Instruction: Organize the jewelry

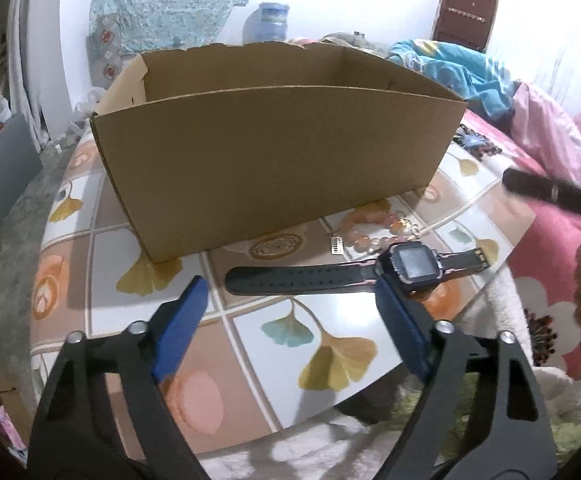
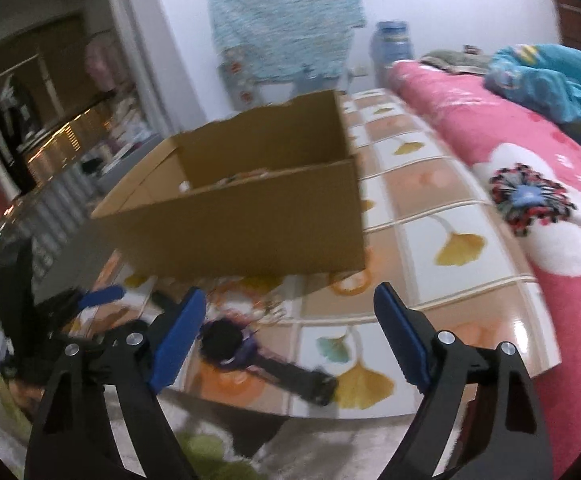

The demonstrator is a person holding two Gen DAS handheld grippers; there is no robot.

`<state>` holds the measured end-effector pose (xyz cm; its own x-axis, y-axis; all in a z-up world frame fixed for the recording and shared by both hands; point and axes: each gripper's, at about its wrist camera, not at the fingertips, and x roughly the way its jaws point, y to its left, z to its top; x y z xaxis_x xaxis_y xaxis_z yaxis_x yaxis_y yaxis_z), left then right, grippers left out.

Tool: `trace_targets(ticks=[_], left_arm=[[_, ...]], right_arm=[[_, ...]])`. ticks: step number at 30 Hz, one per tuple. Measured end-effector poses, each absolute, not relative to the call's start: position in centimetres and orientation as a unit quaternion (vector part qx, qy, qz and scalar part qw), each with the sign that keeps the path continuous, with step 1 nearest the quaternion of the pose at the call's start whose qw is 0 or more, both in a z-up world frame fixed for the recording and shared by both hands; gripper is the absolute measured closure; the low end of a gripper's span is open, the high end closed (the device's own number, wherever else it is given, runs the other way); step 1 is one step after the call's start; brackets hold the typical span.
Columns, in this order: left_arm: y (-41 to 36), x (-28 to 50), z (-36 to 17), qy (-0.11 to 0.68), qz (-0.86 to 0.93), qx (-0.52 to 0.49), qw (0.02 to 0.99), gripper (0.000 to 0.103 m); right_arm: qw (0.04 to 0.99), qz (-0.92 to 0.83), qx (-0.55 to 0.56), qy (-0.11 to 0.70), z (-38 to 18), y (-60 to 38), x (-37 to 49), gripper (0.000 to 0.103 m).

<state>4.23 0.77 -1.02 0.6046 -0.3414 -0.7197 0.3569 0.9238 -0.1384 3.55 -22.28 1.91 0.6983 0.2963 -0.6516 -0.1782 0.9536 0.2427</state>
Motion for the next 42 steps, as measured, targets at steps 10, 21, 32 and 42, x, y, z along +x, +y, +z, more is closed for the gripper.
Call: trace_targets(ticks=[10,21,32,42], left_arm=[[2.1,6.3,-1.7,0.424,-0.194,-0.037,0.884,0.037],[2.2,8.0,-2.7,0.446,-0.19,-0.061,0.873,0.038],[1.5,8.8,-3.0,0.461,-0.199,-0.051,0.863,0.038],[0.7,9.0,-3.1,0.468,-0.192,-0.019,0.862,0.038]], right_arm=[[0.897,0.164,0.006,0.411,-1.3,-17.8,2.4,0.036],[0.887,0.193,-0.019,0.419,-2.6,-14.5,4.1,0.047],[0.884,0.176,-0.011,0.433,-3.6,-14.4,4.9,0.047],[0.888,0.165,0.001,0.43,-4.1,-14.6,4.8,0.046]])
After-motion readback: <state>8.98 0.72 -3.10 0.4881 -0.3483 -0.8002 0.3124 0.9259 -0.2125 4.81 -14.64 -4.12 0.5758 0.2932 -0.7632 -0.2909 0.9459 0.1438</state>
